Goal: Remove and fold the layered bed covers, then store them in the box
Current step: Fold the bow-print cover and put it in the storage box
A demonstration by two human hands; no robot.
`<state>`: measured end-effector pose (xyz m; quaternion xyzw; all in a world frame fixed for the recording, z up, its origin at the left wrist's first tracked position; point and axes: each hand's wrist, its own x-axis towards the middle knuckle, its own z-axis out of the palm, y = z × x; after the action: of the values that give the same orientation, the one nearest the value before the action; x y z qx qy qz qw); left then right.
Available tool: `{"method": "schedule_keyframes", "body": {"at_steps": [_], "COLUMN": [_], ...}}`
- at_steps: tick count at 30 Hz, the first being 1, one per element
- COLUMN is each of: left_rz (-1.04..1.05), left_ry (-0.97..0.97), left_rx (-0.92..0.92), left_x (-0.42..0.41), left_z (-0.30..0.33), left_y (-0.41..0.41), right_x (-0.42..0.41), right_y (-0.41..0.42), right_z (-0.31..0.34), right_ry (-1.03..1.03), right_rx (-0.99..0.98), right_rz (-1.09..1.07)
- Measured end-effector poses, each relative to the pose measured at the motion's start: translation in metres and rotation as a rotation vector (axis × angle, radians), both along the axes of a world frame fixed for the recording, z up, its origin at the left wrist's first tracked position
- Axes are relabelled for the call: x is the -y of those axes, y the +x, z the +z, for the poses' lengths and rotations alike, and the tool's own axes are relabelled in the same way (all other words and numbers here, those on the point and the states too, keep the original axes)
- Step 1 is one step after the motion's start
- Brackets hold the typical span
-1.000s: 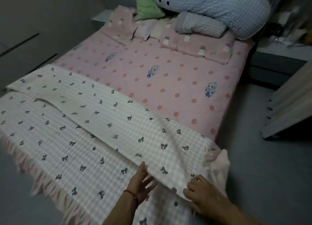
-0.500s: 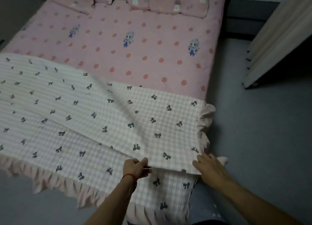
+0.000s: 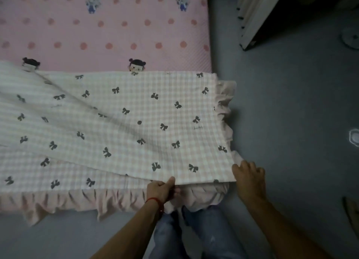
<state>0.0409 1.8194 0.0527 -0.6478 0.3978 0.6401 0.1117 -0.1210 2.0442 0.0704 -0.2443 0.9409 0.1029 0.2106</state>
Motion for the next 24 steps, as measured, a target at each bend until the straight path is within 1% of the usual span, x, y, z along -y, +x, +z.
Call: {"method": "schedule_keyframes", "body": {"at_steps": [2,5,6,8,9,10,12,13,15,17,19,21,24], "left_rz": [0.047,0.067,0.106,0.149,0.159,0.185,0.247,0.249,0.227,0.140,0.045,0.050,0.115], "left_ry": [0.025,0.075,0.096,0.125,0.120,0.128,0.180,0.207,0.224,0.261,0.285,0.278,0.247], "left_rx": [0.063,0.123,0.129,0.148,0.139,0.123,0.095,0.082,0.060,0.040,0.054,0.066,0.057], "left_x": [-0.005,-0.007,-0.010,-0.011,-0.015,-0.019,-0.024,-0.026,-0.019,-0.015,-0.011,0.001,0.044], "left_z": [-0.023,-0.062,-0.074,-0.087,-0.091,-0.090,-0.094,-0.096,-0.091,-0.080,-0.059,-0.039,-0.012], "left_y": [0.002,0.000,0.001,0.000,0.004,0.005,0.008,0.009,0.016,0.023,0.036,0.060,0.108], "right_x": [-0.005,0.004,0.008,0.021,0.026,0.029,0.036,0.038,0.055,0.075,0.095,0.116,0.156], "right_y": [0.023,0.046,0.053,0.060,0.063,0.066,0.068,0.068,0.072,0.075,0.081,0.089,0.110], "right_z": [-0.030,-0.074,-0.087,-0.098,-0.101,-0.102,-0.099,-0.096,-0.085,-0.076,-0.067,-0.057,-0.038], "right_ry": [0.067,-0.092,-0.150,-0.287,-0.325,-0.331,-0.216,-0.174,-0.236,-0.324,-0.323,-0.295,-0.268], "right_rx": [0.120,0.439,0.499,0.542,0.551,0.553,0.500,0.455,0.434,0.503,0.583,0.657,0.744], "right_rz": [-0.064,-0.346,-0.426,-0.614,-0.685,-0.712,-0.644,-0.573,-0.458,-0.362,-0.276,-0.224,-0.141]}}
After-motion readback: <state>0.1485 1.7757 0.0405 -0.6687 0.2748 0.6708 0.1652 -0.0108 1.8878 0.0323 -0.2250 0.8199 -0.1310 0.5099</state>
